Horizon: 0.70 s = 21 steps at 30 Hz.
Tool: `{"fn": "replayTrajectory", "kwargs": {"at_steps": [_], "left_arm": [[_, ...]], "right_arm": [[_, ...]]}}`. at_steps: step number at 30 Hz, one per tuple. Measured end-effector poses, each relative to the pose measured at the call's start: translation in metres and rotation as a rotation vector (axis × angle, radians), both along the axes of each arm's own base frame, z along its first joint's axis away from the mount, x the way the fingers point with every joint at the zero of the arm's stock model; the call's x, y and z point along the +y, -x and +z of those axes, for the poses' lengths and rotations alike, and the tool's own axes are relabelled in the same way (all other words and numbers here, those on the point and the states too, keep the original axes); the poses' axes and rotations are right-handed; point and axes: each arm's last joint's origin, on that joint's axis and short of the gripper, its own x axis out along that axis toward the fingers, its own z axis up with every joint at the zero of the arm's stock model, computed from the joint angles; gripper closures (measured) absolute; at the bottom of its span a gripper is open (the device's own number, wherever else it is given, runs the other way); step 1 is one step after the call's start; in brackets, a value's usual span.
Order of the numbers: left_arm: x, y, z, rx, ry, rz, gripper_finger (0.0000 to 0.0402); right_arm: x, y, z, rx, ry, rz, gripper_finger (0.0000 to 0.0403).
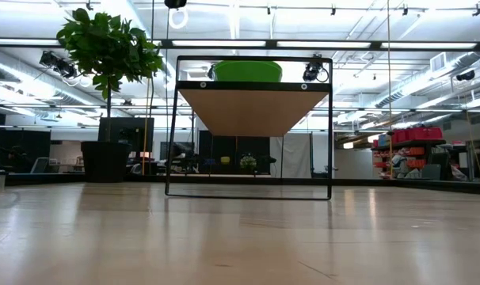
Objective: Pick & Place Mini bowls
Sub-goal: Stack the green bowl on the green bowl on the shelf
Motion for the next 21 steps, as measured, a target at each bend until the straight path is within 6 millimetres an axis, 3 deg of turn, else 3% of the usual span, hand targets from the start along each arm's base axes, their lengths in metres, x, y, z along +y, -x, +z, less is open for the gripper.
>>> {"fn": "replayTrajectory", "kwargs": {"at_steps": [10,21], "left_arm": [[0.009,0.004,-0.003,0.027,0.012,-0.01,0.0402],[0.022,-0.018,-0.026,0.114,0.074,-0.001,0.0402]], "right_arm": [[0.0,0.0,0.0,0.0,0.0,0.0,0.0396],[0.0,0.0,0.0,0.0,0.0,0.0,0.0396]]}}
